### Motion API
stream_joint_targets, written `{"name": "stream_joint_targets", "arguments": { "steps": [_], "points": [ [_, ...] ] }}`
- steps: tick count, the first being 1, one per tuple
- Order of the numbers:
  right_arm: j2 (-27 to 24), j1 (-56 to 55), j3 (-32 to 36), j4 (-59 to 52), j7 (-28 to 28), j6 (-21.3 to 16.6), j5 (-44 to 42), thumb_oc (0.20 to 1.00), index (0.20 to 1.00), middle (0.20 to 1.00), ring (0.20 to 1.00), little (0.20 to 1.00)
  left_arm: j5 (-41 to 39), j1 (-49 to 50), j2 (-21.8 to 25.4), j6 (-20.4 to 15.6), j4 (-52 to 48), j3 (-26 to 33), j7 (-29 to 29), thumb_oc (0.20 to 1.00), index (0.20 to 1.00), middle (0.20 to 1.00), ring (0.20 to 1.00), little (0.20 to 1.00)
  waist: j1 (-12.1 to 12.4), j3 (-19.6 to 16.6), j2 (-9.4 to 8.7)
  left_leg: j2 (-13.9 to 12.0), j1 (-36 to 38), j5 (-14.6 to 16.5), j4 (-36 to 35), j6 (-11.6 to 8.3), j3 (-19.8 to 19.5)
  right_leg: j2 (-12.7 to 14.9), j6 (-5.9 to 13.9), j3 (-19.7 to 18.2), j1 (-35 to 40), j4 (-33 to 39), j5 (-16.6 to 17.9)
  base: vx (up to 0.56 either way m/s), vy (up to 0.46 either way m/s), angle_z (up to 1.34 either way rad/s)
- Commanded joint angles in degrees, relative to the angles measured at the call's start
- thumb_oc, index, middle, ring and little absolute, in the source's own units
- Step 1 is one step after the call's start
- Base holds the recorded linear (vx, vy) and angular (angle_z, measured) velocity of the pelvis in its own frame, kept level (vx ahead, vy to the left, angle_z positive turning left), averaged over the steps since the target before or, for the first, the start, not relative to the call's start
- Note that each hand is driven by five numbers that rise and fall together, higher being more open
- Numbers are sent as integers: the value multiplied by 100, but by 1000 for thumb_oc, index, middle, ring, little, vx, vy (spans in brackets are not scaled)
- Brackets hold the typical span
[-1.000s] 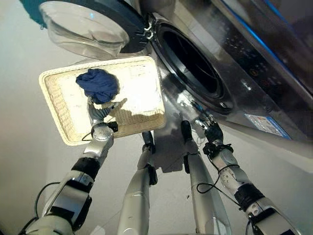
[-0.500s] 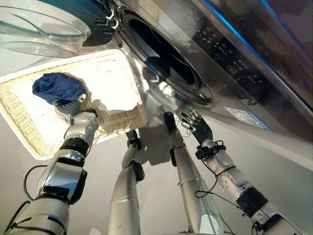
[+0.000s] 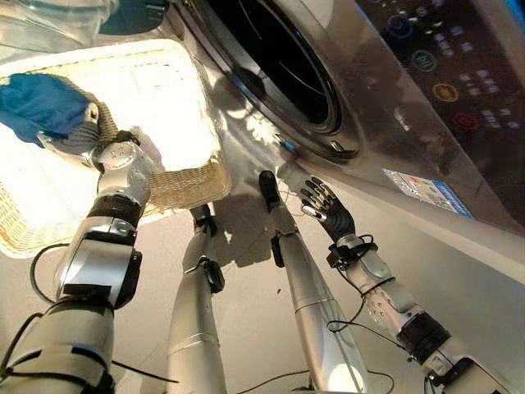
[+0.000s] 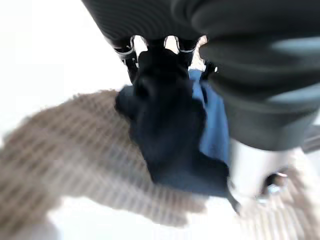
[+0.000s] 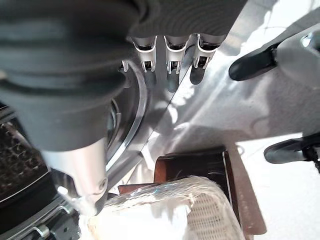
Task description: Put the clothes into the washing machine.
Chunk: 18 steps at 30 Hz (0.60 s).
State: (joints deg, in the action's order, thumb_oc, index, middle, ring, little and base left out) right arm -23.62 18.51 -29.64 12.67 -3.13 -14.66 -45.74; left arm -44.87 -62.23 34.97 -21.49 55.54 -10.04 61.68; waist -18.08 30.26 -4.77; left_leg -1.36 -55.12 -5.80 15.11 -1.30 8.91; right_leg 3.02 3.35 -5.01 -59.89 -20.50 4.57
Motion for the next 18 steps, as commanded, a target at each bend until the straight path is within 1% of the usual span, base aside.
{"name": "stream_joint_targets", "arguments": {
  "steps": [1,4,7,9,12,16,18],
  "points": [
    [0,-403,-50,-310,294,-127,-93,1000,1000,1000,1000,1000,38,-183,473,-526,-527,-96,-174,200,200,200,200,200,-3,-46,-332,307,149,1277,1315,-34,243,-339,-44,-1,109,758,615,-16,10,6],
    [15,-426,-77,-242,394,-172,-74,1000,1000,1000,1000,1000,20,-239,495,-361,-488,-133,-231,200,200,200,200,200,10,-46,-339,315,187,1257,1277,-23,226,-354,-46,6,145,748,597,-16,5,6],
    [4,-433,-94,-218,475,-205,-144,1000,1000,1000,1000,1000,-111,-275,570,-314,-364,-143,-309,200,200,200,200,200,35,-46,-356,319,271,1227,1220,-22,196,-367,-41,28,228,754,591,-23,-28,5],
    [0,-440,-115,-218,505,-245,-139,1000,1000,1000,1000,1000,-212,-292,634,-364,-273,-128,-371,200,200,200,200,200,53,-46,-365,313,333,1193,1163,-34,179,-377,-42,46,289,770,590,-28,-42,5],
    [-6,-460,-109,-265,506,-242,-128,1000,1000,1000,1000,1000,-257,-329,707,-341,-177,-128,-429,200,200,200,200,200,78,-46,-362,310,445,1138,1052,-44,148,-391,-43,61,383,793,583,-30,-41,4],
    [-2,-499,-105,-326,519,-242,-154,1000,1000,1000,1000,1000,-151,-308,761,-238,-67,-134,-467,200,200,200,200,200,132,-46,-344,305,592,1036,875,-62,89,-429,-52,78,513,814,550,-38,-50,6],
    [28,-521,-94,-367,507,-247,-119,1000,1000,1000,1000,1000,4,-262,768,-108,-94,-142,-496,200,200,200,200,200,194,-46,-328,303,697,933,710,-68,46,-460,-64,115,618,834,514,-59,-94,8]
  ]
}}
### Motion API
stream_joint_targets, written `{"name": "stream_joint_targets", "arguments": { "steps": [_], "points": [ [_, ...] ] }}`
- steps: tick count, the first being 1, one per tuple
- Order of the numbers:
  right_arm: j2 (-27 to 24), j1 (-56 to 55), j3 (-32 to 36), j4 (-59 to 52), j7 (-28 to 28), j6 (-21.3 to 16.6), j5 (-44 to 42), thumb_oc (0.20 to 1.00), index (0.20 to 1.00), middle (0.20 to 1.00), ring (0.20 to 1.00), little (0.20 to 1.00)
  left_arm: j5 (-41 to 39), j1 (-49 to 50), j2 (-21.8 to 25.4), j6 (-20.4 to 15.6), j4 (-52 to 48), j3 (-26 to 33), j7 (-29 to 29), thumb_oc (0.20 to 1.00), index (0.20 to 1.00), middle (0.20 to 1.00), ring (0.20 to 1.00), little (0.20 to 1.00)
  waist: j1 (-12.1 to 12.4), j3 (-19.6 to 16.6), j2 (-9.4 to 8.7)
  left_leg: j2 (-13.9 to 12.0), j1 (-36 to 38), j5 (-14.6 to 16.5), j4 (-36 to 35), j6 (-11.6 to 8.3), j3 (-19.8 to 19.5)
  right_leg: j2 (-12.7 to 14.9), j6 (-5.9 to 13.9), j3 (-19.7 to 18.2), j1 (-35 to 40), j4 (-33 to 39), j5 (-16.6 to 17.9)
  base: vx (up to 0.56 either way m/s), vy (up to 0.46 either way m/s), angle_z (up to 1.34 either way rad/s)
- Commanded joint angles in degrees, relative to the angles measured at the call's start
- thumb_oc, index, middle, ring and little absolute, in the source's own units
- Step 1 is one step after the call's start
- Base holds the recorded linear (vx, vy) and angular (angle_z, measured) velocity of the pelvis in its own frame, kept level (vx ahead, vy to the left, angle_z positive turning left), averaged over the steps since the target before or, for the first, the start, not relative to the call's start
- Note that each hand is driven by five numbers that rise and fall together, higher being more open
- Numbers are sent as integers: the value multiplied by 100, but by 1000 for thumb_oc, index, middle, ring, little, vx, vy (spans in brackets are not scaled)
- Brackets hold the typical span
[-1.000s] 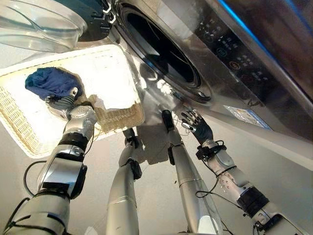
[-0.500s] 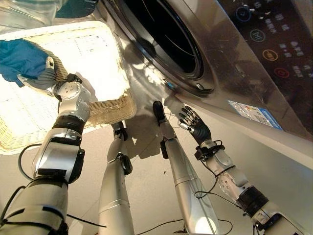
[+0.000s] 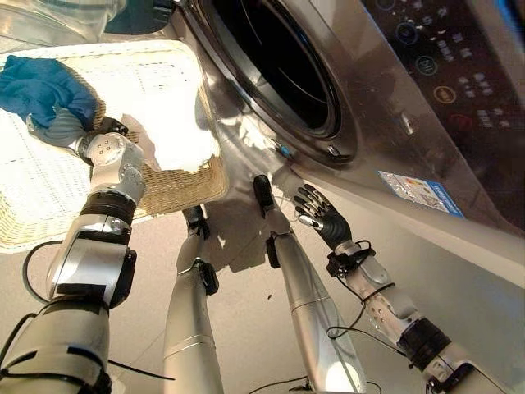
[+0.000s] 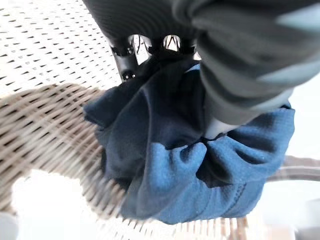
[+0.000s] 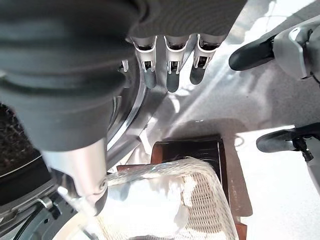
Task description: Put the clothes into the washing machine.
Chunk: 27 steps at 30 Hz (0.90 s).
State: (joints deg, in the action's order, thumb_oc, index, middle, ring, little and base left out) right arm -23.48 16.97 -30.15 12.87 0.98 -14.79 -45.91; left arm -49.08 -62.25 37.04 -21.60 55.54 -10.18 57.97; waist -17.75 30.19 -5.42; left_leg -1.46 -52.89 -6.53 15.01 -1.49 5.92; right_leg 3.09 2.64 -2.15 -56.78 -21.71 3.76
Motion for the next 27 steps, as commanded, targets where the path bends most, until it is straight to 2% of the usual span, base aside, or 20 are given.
{"name": "stream_joint_targets", "arguments": {
  "steps": [1,3,7,11,13,16,17,18,20,22,23,25,27],
  "points": [
    [29,-368,-39,-400,80,-220,-51,1000,1000,1000,1000,1000,530,-235,561,-33,-120,-140,-127,200,200,200,200,200,189,-39,-249,316,531,959,637,-54,325,-480,1,-154,361,967,579,-43,-68,5],
    [57,-387,-37,-446,23,-211,0,1000,1000,1000,1000,1000,833,-135,553,140,-209,-189,-142,200,200,200,200,200,263,-39,-213,311,663,844,454,-66,272,-508,-11,-132,489,977,539,-58,-93,6],
    [67,-464,16,-525,17,-243,84,1000,1000,1000,1000,1000,1308,143,541,268,-469,-224,-191,200,200,200,200,200,408,-39,-139,298,866,655,158,-81,154,-552,-38,-87,704,987,459,-60,-106,9],
    [136,-543,114,-620,-68,-381,518,1000,1000,1000,1000,1000,2314,975,458,508,-1222,-181,-189,200,200,200,200,200,743,-39,21,302,1205,400,-284,-114,-83,-532,-66,76,1105,1045,330,-55,-175,7],
    [182,-472,177,-647,-258,-465,872,1000,1000,1000,1000,1000,2713,1473,386,545,-1662,-82,-338,200,200,200,200,200,973,-39,113,321,1400,291,-474,-137,-228,-489,-88,223,1364,1048,224,-47,-201,15],
    [207,-287,239,-656,-555,-454,1538,1000,1000,1000,1000,1000,3016,1986,215,409,-2044,49,-702,200,200,200,200,200,1185,-39,220,325,1609,188,-635,-155,-377,-454,-99,371,1621,1009,99,-48,-156,13],
    [204,-265,239,-661,-562,-451,1544,1000,1000,1000,1000,1000,3021,1979,218,414,-2057,67,-701,200,200,200,200,200,1171,-39,223,329,1570,130,-655,-156,-379,-449,-101,376,1587,1034,155,-47,-207,22],
    [148,-102,350,-656,-796,-386,2071,1000,1000,1000,1000,1000,3176,2451,34,297,-2456,187,-1129,200,200,200,200,200,1367,-39,321,324,1814,126,-740,-165,-507,-399,-99,507,1879,969,-16,-31,-181,28],
    [58,79,451,-653,-987,-350,2557,1000,1000,1000,1000,1000,3019,2861,-106,20,-2930,308,-1803,200,200,200,200,200,1507,-39,435,323,1989,77,-828,-171,-598,-340,-95,636,2091,934,-111,-39,-192,29],
    [-23,212,547,-635,-1051,-352,2937,1000,1000,1000,1000,1000,2939,3150,-177,-78,-3404,370,-2317,200,200,200,200,200,1617,-39,537,338,2074,8,-877,-169,-680,-302,-95,717,2206,916,-124,-41,-129,25],
    [-85,291,639,-632,-1110,-303,3249,1000,1000,1000,1000,1000,2737,3412,-220,-47,-3906,417,-2795,200,200,200,200,200,1700,-39,619,363,2189,14,-875,-168,-736,-247,-85,783,2337,867,-184,-10,-105,26],
    [-172,391,724,-633,-1170,-260,3615,1000,1000,1000,1000,1000,2640,3699,-255,57,-4463,448,-3343,200,200,200,200,200,1789,-39,726,406,2349,73,-857,-164,-793,-167,-68,867,2516,800,-298,1,-81,27],
    [-282,578,870,-618,-1206,-184,3979,1000,1000,1000,1000,1000,2389,3968,-238,154,-5146,478,-4062,200,200,200,200,200,1902,-39,833,458,2445,48,-827,-164,-864,-77,-62,960,2659,792,-279,0,-43,30]
  ]
}}
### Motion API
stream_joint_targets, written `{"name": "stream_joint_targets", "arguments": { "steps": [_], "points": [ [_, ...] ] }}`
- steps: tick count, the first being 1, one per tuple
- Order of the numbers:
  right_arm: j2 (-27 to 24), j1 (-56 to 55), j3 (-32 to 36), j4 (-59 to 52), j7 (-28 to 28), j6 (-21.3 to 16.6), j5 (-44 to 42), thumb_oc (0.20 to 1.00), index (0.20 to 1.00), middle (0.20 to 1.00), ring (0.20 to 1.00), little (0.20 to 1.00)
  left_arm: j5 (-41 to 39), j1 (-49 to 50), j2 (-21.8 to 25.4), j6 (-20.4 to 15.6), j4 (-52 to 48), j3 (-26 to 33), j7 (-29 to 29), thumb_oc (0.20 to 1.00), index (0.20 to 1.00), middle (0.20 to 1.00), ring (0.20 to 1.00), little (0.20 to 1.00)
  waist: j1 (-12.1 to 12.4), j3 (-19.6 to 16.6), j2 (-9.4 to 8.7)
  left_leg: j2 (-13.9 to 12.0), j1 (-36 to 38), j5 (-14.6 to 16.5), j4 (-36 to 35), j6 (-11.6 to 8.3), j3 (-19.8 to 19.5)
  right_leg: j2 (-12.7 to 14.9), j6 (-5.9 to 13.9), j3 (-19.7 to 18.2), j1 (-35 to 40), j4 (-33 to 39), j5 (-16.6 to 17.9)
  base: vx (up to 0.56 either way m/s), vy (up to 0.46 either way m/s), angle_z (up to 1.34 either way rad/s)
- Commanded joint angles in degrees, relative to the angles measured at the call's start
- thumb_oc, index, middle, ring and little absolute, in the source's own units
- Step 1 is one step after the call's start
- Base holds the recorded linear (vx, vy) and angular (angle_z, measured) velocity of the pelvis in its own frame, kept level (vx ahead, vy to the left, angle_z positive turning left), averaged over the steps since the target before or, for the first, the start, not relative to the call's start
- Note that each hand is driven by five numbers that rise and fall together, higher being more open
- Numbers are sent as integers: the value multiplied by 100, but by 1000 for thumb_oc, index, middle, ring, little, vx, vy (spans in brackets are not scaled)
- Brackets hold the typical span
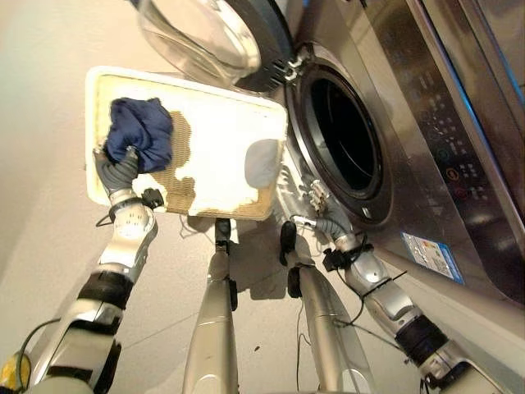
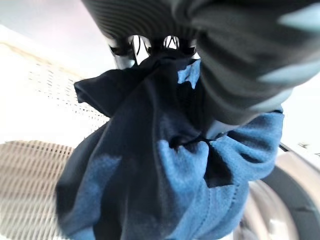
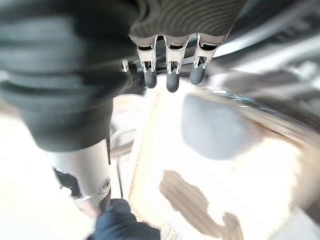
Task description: Put the clothes into the washing machine.
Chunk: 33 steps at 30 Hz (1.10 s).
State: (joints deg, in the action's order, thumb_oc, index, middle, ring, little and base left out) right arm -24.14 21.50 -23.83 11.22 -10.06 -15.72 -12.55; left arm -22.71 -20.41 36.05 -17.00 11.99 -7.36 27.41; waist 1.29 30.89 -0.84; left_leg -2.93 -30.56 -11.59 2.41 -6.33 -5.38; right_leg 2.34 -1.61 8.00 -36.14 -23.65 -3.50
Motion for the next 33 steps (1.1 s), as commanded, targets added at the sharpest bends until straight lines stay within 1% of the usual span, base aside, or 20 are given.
{"name": "stream_joint_targets", "arguments": {
  "steps": [1,2,4,5,6,8,9,10,13,14,19,21,23,24,25,26,31,33],
  "points": [
    [-248,173,265,-439,-98,-62,752,1000,1000,1000,1000,1000,-328,-105,-112,-245,-1031,194,-1178,200,200,200,200,200,23,-110,412,616,255,567,449,315,251,34,372,-24,656,972,429,14,-29,29],
    [-304,243,299,-422,-155,-75,1055,1000,1000,1000,1000,1000,-517,53,-49,-229,-1350,177,-1660,200,200,200,200,200,71,-110,464,645,340,594,473,314,228,87,385,20,763,951,396,5,-24,24],
    [-410,377,327,-394,-183,-119,1407,1000,1000,1000,1000,1000,-728,251,22,-147,-1865,152,-2270,200,200,200,200,200,139,-110,542,682,470,599,445,329,205,135,397,77,921,989,396,-12,-17,18],
    [-435,419,318,-402,-180,-100,1431,1000,1000,1000,1000,1000,-766,269,44,-100,-1973,138,-2359,200,200,200,200,200,149,-110,556,686,491,601,440,331,205,145,402,88,947,995,396,-12,-6,19],
    [-478,574,287,-412,-98,-75,1537,1000,1000,1000,1000,1000,-901,279,133,6,-2248,77,-2709,200,200,200,200,200,175,-110,594,704,576,604,419,337,208,169,410,114,1049,1021,393,-4,-4,19],
    [-534,752,205,-428,56,-105,1578,1000,1000,1000,1000,1000,-1112,206,250,162,-2465,-31,-3150,200,200,200,200,200,192,-110,619,708,707,606,378,340,223,199,429,144,1192,1074,403,4,-5,11],
    [-557,817,170,-458,125,-94,1558,1000,1000,1000,1000,1000,-1167,170,289,214,-2518,-69,-3281,200,200,200,200,200,195,-110,627,705,746,607,365,339,234,211,441,156,1234,1092,407,0,0,0],
    [-572,983,41,-508,269,-63,1526,1000,1000,1000,1000,1000,-1284,15,383,358,-2574,-199,-3545,200,200,200,200,200,188,-110,633,706,816,607,345,345,260,220,451,163,1307,1124,422,0,0,0],
    [-670,1300,-193,-680,527,78,1422,1000,1000,1000,1000,1000,-1361,-355,588,686,-2684,-470,-3742,200,200,200,200,200,158,-110,636,707,930,593,283,348,297,214,473,151,1411,1200,461,0,0,0],
    [-713,1456,-329,-774,614,149,1352,1000,1000,1000,1000,1000,-1372,-573,692,882,-2685,-631,-3828,200,200,200,200,200,136,-110,630,705,989,576,234,356,322,206,482,132,1462,1248,485,0,0,0],
    [-809,1817,-675,-1043,851,383,898,1000,1000,1000,1000,1000,-1524,-1146,912,1301,-2598,-1119,-3916,200,200,200,200,200,54,-110,598,694,1060,556,176,385,409,185,507,73,1502,1319,551,0,0,0],
    [-830,1900,-747,-1093,931,459,704,1000,1000,1000,1000,1000,-1579,-1271,930,1361,-2540,-1225,-3942,200,200,200,200,200,46,-110,585,692,1065,557,174,389,433,182,513,56,1504,1336,563,0,0,0],
    [-835,1962,-862,-1196,1079,591,295,1000,1000,1000,1000,1000,-1599,-1391,952,1485,-2501,-1378,-3982,200,200,200,200,200,17,-110,575,683,1082,550,151,397,474,175,517,30,1510,1369,590,0,0,0],
    [-826,1984,-907,-1272,1170,702,-36,1000,1000,1000,1000,1000,-1643,-1431,966,1536,-2488,-1451,-4004,200,200,200,200,200,0,-110,566,682,1079,543,147,401,487,168,517,14,1512,1388,603,0,10,-3],
    [-815,1982,-930,-1308,1255,726,-194,1000,1000,1000,1000,1000,-1644,-1467,964,1594,-2479,-1497,-4015,200,200,200,200,200,-6,-110,560,676,1072,540,146,403,508,168,518,11,1504,1398,612,-3,13,-7],
    [-790,1968,-1001,-1387,1390,790,-531,1000,1000,1000,1000,1000,-1625,-1520,979,1640,-2431,-1603,-4024,200,200,200,200,200,-27,-110,551,672,1051,531,146,407,533,163,520,-2,1477,1406,631,-8,13,-10],
    [-813,1990,-1164,-1522,1444,845,-653,1000,1000,1000,1000,1000,-1703,-1619,1018,1783,-2328,-1832,-4122,200,200,200,200,200,-73,-110,533,646,991,514,144,413,605,145,518,-25,1407,1428,666,-11,8,-7],
    [-863,1992,-1267,-1647,1517,1003,-873,1000,1000,1000,1000,1000,-1766,-1639,1041,1798,-2304,-1956,-4205,200,200,200,200,200,-98,-110,520,632,972,501,133,418,636,137,521,-48,1390,1454,684,0,0,0]
  ]
}}
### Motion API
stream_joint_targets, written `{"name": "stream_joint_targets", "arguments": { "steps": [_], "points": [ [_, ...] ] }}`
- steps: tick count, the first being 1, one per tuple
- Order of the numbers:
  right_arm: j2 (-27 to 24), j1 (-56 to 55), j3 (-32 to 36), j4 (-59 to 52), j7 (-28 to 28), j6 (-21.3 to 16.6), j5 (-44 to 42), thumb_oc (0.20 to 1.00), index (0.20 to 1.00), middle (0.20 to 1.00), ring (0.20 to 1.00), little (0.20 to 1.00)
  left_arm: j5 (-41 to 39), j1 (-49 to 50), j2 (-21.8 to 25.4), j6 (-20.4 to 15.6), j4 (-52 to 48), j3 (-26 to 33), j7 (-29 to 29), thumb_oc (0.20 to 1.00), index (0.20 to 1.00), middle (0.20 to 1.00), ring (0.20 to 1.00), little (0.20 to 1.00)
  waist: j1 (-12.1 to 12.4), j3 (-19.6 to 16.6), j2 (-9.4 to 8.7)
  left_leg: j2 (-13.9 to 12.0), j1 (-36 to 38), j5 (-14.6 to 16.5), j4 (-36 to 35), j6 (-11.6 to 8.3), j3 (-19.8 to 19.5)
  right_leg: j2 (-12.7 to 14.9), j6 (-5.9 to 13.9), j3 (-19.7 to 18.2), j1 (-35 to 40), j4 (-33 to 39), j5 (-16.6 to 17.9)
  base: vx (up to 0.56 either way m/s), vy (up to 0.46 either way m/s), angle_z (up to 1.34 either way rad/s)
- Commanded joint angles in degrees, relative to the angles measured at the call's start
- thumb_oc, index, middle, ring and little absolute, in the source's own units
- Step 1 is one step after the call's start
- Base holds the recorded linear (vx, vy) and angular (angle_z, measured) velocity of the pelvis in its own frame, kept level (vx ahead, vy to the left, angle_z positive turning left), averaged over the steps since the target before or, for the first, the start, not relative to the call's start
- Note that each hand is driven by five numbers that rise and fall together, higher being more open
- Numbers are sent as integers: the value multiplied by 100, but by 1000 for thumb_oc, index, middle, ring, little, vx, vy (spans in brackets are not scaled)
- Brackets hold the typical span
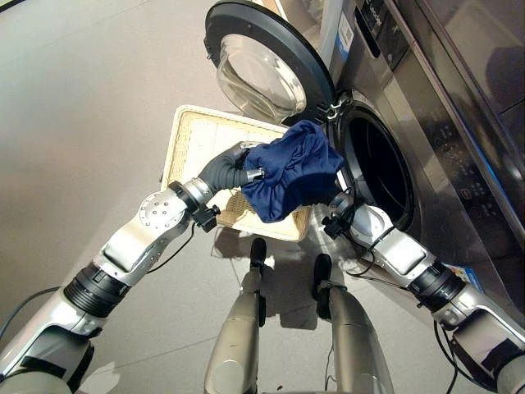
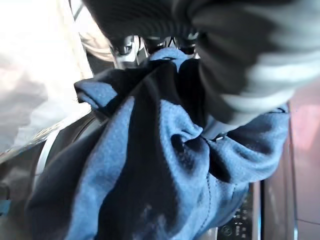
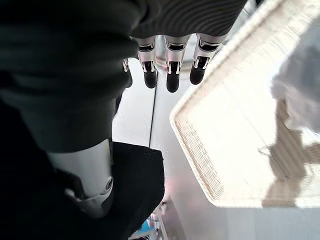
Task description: Put the clothes into the washing machine.
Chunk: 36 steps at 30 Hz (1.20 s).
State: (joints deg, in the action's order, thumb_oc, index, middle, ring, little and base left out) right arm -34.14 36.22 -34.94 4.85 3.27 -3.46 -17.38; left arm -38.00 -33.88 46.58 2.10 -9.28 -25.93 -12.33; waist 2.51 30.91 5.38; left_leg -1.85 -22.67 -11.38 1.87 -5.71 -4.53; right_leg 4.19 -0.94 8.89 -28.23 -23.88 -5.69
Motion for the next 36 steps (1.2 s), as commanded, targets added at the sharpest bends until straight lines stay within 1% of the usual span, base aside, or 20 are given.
{"name": "stream_joint_targets", "arguments": {
  "steps": [1,4,7,9,10,11,12,13,16,20,21,23,24,26,27,29,35,36],
  "points": [
    [107,525,-216,-1033,271,-134,-650,1000,1000,1000,1000,1000,-259,-287,-8,-120,-167,-160,-289,200,200,200,200,200,-231,-111,-109,514,173,474,184,358,572,-53,446,-145,593,1490,912,-4,10,-5],
    [147,423,-324,-1023,470,91,-1415,1000,1000,1000,1000,1000,-193,-293,-19,-139,-170,-317,-290,200,200,200,200,200,-243,-111,-114,499,136,456,178,362,592,-59,438,-154,560,1499,924,-6,5,-9],
    [316,243,-378,-955,481,315,-2325,1000,1000,1000,1000,1000,-142,-304,-45,-149,-173,-497,-265,200,200,200,200,200,-247,-111,-127,493,86,438,185,359,598,-61,434,-161,525,1508,939,-3,0,-2],
    [452,68,-391,-842,495,378,-2852,1000,1000,1000,1000,1000,-134,-279,-55,-163,-170,-604,-284,200,200,200,200,200,-251,-111,-134,490,54,423,175,359,606,-67,429,-156,500,1529,959,0,0,0],
    [512,-8,-390,-784,481,389,-3112,765,765,765,765,765,-88,-245,-66,-175,-169,-630,-301,200,200,200,200,200,-250,-111,-133,489,41,415,169,360,606,-67,427,-154,487,1538,969,0,0,0],
    [595,-110,-382,-703,472,384,-3419,420,420,420,420,420,-8,-191,-70,-186,-177,-665,-288,200,200,200,200,200,-249,-111,-128,485,35,406,151,360,609,-67,426,-149,477,1552,981,-8,13,-3],
    [667,-187,-378,-650,489,396,-3655,294,294,294,294,294,6,-161,-72,-175,-173,-695,-239,200,200,200,200,200,-248,-111,-125,479,29,397,136,357,615,-67,426,-145,468,1563,992,-10,15,-5],
    [719,-246,-368,-626,485,397,-3825,200,200,200,200,200,12,-147,-72,-158,-168,-714,-184,200,200,200,200,200,-247,-111,-124,476,20,392,129,357,618,-67,426,-144,457,1568,998,-12,11,-8],
    [938,-512,-302,-480,641,284,-4360,200,200,200,200,200,297,-63,-61,-37,-40,-765,225,200,200,200,200,200,-248,-111,-116,489,-23,361,98,369,601,-80,421,-143,416,1583,1019,-17,2,-9],
    [1048,-713,-204,-450,658,2,-4633,200,200,200,200,200,550,157,-17,32,169,-680,502,200,200,200,200,200,-225,-111,-106,496,-99,321,87,369,585,-76,429,-126,365,1600,1044,-18,-13,-7],
    [1073,-774,-163,-434,633,-158,-4657,200,200,200,200,200,778,241,-15,63,225,-651,563,200,200,200,200,200,-220,-111,-103,501,-129,314,91,369,574,-75,435,-122,343,1606,1053,0,0,0],
    [1137,-856,-81,-405,572,-368,-4776,200,200,200,200,200,917,379,-12,178,328,-618,619,200,200,200,200,200,-214,-111,-99,502,-158,301,88,370,568,-78,438,-122,316,1616,1071,0,0,0],
    [1147,-876,-57,-384,569,-435,-4775,200,200,200,200,200,1055,422,-3,192,364,-613,641,200,200,200,200,200,-215,-111,-96,502,-165,299,88,370,567,-78,441,-120,308,1618,1075,0,0,0],
    [1148,-877,-44,-372,565,-471,-4787,200,200,200,200,200,1082,439,22,219,380,-623,658,200,200,200,200,200,-218,-111,-95,500,-169,298,89,370,569,-81,439,-119,303,1621,1080,0,0,0],
    [1155,-904,13,-333,494,-670,-4826,200,200,200,200,200,1231,504,46,338,498,-618,671,200,200,200,200,200,-222,-111,-97,501,-183,289,88,369,572,-81,441,-114,283,1636,1102,0,0,0],
    [1165,-908,72,-208,411,-898,-4733,200,200,200,200,200,1370,575,91,448,612,-630,718,200,200,200,200,200,-224,-111,-91,493,-192,281,79,366,587,-88,437,-108,270,1650,1119,0,0,0],
    [1155,-927,229,-18,114,-1301,-4421,200,200,200,200,200,1951,642,150,747,898,-681,1103,200,200,200,200,200,-230,-111,-84,480,-270,256,67,358,605,-90,443,-105,205,1672,1138,7,-1,-6],
    [1159,-915,264,54,-7,-1446,-4192,200,200,200,200,200,2219,641,152,881,1015,-681,1400,1000,1000,1000,1000,1000,-231,-111,-85,481,-291,251,73,354,603,-92,441,-109,188,1672,1140,12,-4,-10]
  ]
}}
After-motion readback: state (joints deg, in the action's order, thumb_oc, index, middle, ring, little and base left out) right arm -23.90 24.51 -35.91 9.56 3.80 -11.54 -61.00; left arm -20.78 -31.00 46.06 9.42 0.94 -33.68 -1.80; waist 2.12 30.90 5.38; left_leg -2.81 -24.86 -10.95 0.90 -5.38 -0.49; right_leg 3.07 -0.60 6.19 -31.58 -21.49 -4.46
